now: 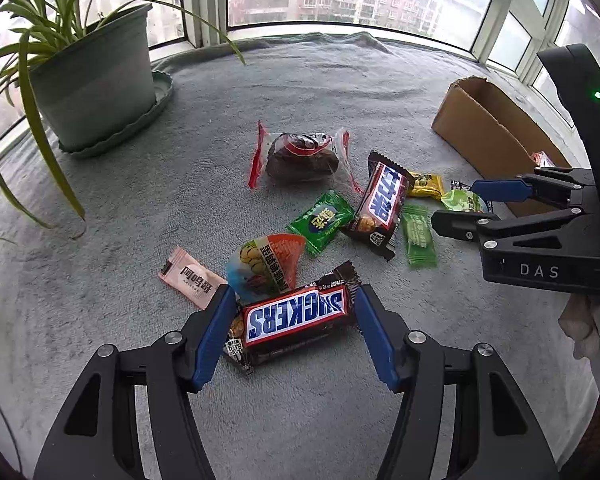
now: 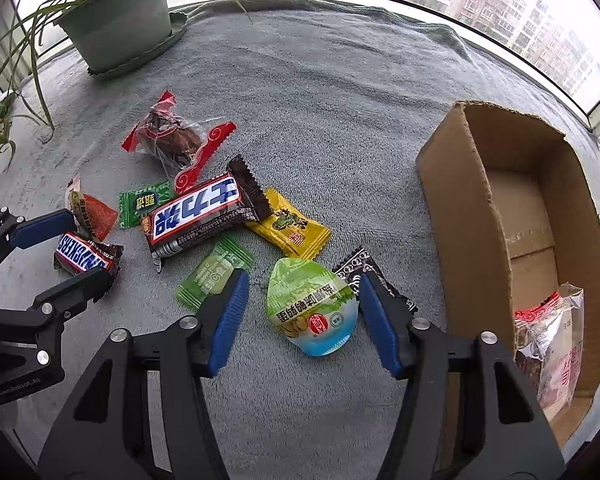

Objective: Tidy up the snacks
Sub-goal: 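Lift the Snickers bar with the left tool while the right tool grasps the green jelly cup, then carry the Snickers bar and jelly cup over the cardboard box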

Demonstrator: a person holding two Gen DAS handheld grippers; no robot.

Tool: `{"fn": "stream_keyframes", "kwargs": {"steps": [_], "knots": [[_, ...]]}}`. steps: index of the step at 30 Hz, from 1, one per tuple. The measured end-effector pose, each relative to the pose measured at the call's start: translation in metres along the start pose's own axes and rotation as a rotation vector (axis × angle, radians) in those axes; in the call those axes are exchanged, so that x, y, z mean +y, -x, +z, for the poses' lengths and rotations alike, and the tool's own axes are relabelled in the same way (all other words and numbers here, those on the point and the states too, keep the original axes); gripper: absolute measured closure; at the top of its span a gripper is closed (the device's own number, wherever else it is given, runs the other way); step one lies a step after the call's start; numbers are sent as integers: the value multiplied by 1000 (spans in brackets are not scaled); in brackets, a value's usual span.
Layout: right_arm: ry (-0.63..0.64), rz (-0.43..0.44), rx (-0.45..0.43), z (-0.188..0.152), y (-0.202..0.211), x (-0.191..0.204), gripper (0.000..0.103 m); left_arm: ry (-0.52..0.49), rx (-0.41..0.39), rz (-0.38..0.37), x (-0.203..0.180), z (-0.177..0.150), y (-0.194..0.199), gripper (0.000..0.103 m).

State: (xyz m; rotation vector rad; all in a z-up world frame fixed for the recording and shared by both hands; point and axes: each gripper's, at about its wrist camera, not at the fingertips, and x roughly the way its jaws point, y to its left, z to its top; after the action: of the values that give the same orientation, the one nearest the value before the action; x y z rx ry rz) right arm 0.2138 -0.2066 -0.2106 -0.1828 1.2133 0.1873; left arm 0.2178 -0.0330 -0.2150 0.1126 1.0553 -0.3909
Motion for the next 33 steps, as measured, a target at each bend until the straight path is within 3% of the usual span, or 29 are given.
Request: {"fn": "stream_keyframes", "kwargs": {"steps": [3, 6, 9, 13, 24, 33], "knots": [[8, 7, 10, -1, -1, 0, 60, -37, -17, 19, -2, -5, 1, 41], [0, 22, 7, -2, -1, -3, 60, -38, -24, 29, 2, -9, 5, 54], [7, 26, 3, -4, -1, -2, 61, -2, -29, 0, 10, -13, 9, 56], [10, 39, -10, -6, 3, 1, 62, -19, -40, 20, 5, -16, 12, 60], [-19, 97, -65, -10, 24, -2, 63, 125, -54, -39, 25, -24, 28, 61], [-34, 139, -138, -16, 59, -13, 63, 119, -122, -27, 17, -17, 56, 61]]}}
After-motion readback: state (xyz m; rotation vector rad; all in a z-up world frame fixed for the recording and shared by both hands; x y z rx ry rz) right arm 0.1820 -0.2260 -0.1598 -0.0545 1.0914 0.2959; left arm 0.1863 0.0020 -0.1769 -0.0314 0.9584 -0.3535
